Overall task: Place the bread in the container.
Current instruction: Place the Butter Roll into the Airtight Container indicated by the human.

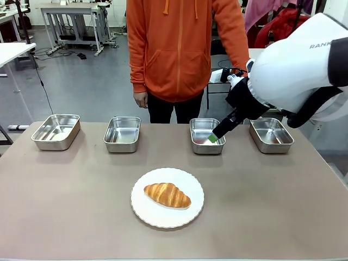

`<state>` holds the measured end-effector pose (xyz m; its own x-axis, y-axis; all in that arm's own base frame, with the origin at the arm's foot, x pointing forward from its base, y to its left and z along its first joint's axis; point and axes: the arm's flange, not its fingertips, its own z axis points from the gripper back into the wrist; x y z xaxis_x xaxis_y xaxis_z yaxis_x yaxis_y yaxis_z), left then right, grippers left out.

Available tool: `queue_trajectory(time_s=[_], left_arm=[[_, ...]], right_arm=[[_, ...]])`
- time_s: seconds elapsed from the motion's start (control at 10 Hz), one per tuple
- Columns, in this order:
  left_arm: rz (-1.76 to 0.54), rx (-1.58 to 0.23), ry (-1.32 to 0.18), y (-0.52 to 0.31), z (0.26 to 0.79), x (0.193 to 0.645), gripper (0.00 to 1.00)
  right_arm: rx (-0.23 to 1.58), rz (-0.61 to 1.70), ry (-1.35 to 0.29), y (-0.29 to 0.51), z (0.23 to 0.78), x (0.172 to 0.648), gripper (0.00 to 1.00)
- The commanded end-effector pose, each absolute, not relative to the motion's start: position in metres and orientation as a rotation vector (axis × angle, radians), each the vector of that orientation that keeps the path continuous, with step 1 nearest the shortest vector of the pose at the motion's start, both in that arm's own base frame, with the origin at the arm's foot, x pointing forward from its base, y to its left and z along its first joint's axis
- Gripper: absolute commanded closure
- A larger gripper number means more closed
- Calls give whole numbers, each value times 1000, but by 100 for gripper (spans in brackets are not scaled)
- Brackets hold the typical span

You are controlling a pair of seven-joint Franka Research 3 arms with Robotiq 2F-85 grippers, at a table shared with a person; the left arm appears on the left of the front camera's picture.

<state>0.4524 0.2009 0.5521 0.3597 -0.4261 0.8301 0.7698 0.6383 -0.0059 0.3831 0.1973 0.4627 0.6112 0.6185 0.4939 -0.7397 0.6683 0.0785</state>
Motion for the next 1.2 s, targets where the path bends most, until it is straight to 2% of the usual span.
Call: queue_trajectory(time_s=[0.0,0.4,0.5,0.8,1.1], left_arm=[[-808,-437,-918,201,554,451,0],[-808,-437,-918,201,554,451,0],[-808,-437,-918,201,554,451,0],[-808,-437,-918,201,554,451,0],[-808,-437,-918,201,554,451,0]], right_arm=[[277,760,-482,180,471,390,0],[285,765,-473,176,469,392,0],[226,761,-423,208,469,394,0],[207,869,-293,294,441,384,0],[195,943,-234,362,414,365,0]])
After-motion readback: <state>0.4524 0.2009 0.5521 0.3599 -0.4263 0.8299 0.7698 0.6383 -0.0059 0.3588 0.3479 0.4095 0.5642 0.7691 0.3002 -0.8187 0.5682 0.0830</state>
